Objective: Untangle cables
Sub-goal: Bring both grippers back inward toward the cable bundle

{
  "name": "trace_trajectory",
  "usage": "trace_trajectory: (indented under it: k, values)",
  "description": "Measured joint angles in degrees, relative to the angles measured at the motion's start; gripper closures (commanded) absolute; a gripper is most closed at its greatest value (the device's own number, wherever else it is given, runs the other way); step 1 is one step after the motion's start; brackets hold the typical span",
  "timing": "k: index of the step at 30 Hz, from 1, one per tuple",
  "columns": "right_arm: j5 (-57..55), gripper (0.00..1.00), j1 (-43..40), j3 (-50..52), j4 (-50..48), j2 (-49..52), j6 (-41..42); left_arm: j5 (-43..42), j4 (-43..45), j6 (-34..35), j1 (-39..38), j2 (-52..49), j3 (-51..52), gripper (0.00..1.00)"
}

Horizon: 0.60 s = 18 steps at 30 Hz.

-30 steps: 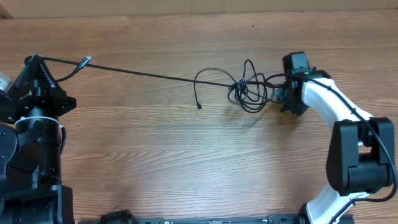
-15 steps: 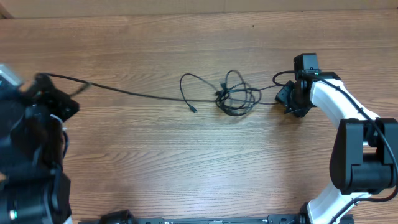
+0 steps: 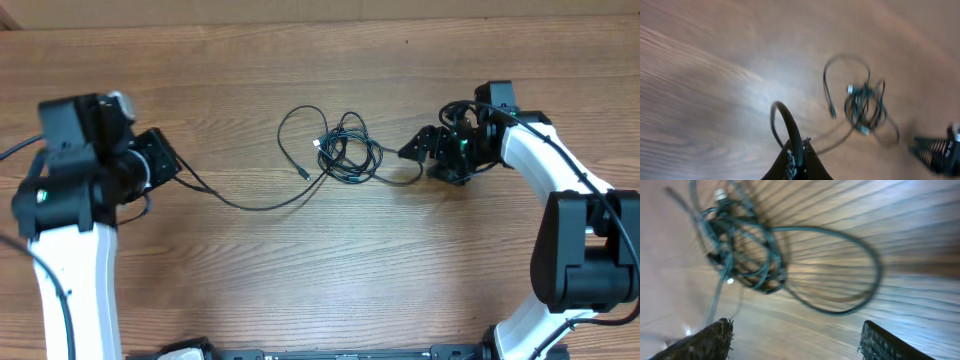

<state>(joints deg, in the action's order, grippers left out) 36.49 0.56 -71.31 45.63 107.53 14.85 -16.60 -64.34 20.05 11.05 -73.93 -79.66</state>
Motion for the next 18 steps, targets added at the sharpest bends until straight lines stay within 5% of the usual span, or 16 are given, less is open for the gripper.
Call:
trace_trajectory:
  k: [3, 6, 9, 18]
  values:
    - [0.63, 0.2, 1.29, -0.04, -0.39, 0.0, -0.85, -3.23, -2.1, -2.69, -0.02, -4.22, -0.02, 0.86]
    - [0.17, 0.24, 3.63, -0.04, -1.55, 0.0, -1.07, -6.05, -3.89, -5.55, -0.2, -8.76, -0.02, 0.59]
    - [-2.03, 0.3, 6.6, -0.07, -4.52, 0.0, 0.0, -8.26, -5.51, -8.28, -1.18, -13.2, -0.04, 0.43]
    - [-10.36, 0.61, 14.16, -0.09, -15.69, 0.0, 8.37, -10.29, -3.89, -11.56, -7.41, -22.93, -0.09, 0.42]
